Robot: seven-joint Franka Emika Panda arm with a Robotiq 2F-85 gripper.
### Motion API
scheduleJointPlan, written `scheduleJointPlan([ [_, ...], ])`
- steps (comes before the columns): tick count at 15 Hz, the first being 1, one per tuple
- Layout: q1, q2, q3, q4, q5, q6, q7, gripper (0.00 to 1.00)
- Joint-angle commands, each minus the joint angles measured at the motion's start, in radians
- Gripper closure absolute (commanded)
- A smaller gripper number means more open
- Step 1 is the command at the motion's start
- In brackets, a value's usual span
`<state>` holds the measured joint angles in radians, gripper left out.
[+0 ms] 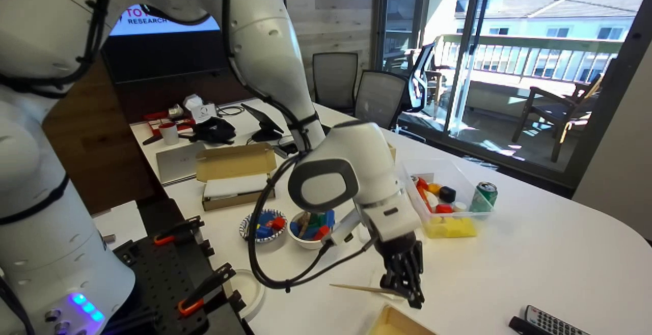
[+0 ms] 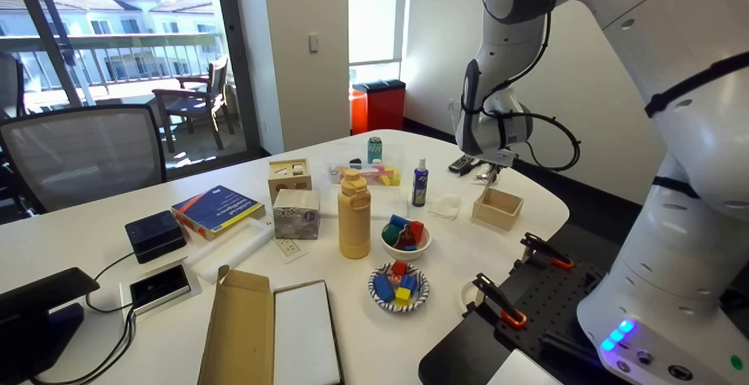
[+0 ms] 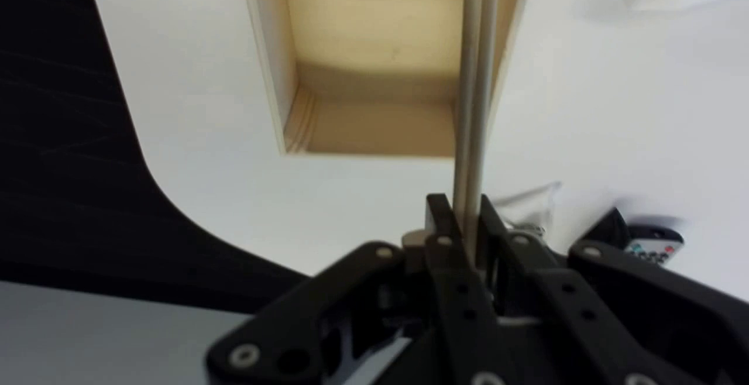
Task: Use the chopsticks to stir the contents of the plate with blue markings
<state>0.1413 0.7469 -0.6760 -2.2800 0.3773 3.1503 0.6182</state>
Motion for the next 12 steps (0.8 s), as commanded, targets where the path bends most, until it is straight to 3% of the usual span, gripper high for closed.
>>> scheduleJointPlan([
  [1, 0.275, -0.109, -0.195, -0.152, 0.007, 0.078, -0.015, 0.97],
  [4, 0.511, -0.146, -0.312, -0.250, 0.041, 0.139, -0.036, 0.97],
  [6, 0.619, -0.180, -0.327, -0.310, 0.080, 0.198, -0.050, 0.97],
  [8, 0.695, -0.222, -0.300, -0.359, 0.138, 0.266, -0.064, 0.97],
  [10, 0.780, -0.248, -0.315, -0.399, 0.117, 0.317, -0.015, 0.97],
  [12, 0.822, -0.270, -0.295, -0.410, 0.111, 0.350, -0.001, 0.97],
])
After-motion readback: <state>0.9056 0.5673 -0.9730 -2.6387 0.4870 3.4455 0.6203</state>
